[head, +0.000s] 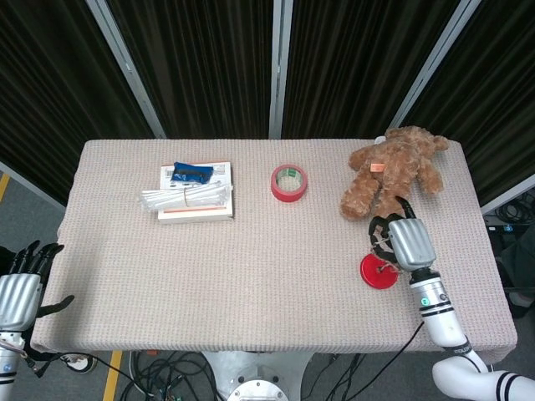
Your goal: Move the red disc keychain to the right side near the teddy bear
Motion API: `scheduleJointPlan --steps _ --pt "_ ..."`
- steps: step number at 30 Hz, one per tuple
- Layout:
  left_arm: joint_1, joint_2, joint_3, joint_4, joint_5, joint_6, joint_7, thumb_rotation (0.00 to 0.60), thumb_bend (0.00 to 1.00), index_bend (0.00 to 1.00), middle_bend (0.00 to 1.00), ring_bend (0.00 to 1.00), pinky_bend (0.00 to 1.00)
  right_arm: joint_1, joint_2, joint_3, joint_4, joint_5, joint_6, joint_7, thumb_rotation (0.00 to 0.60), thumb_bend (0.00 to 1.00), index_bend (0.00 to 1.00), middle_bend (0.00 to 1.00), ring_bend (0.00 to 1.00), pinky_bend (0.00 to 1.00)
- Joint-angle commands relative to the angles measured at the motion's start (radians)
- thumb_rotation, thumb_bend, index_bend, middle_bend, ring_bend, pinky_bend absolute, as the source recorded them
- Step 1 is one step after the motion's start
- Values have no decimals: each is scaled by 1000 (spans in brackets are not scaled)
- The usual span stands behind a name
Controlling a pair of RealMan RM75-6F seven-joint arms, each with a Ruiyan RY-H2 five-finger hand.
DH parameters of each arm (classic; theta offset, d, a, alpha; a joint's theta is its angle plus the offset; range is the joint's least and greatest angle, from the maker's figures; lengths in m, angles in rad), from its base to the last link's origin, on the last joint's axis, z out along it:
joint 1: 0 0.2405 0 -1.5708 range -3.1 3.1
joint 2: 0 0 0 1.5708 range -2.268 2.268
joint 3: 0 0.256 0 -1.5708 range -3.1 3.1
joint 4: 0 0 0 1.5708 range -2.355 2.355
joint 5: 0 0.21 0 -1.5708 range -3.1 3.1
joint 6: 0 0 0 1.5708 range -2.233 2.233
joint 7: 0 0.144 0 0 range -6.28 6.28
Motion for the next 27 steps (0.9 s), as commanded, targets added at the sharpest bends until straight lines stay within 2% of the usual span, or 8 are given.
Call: scheduleJointPlan --steps 1,2,4,5,6,7,18,27 --pt "0 -1 0 2 -1 -1 -1 600 16 155 142 24 121 11 14 -26 -14 -6 -48 -2 600 371 789 849 417 73" --pt "0 -1 0 3 -2 -2 -2 600 16 155 142 24 121 15 31 -37 -24 -3 -76 2 600 285 676 738 349 51" --pt "0 -1 0 5 -3 -3 -3 600 16 155 142 24 121 27 77 -60 -52 11 -146 4 600 88 272 356 107 4" --pt "0 -1 0 5 -2 -2 -5 600 16 155 142 24 121 33 105 -68 -74 20 -179 6 600 39 130 201 39 0" --pt "0 -2 0 5 -2 -2 -5 600 16 155 142 24 121 34 118 -69 -85 20 -185 11 600 6 26 72 1 0" --pt "0 -3 0 6 -2 -2 -6 600 16 155 142 24 121 31 126 -69 -94 9 -176 23 600 0 0 11 0 0" --pt "1 0 -2 0 0 4 -3 600 16 155 142 24 121 -80 149 -87 -83 -154 80 154 600 0 0 0 0 0" --pt "-1 10 -5 -15 9 13 -1 600 16 155 142 24 121 -286 149 -205 27 -217 308 49 600 0 0 0 0 0"
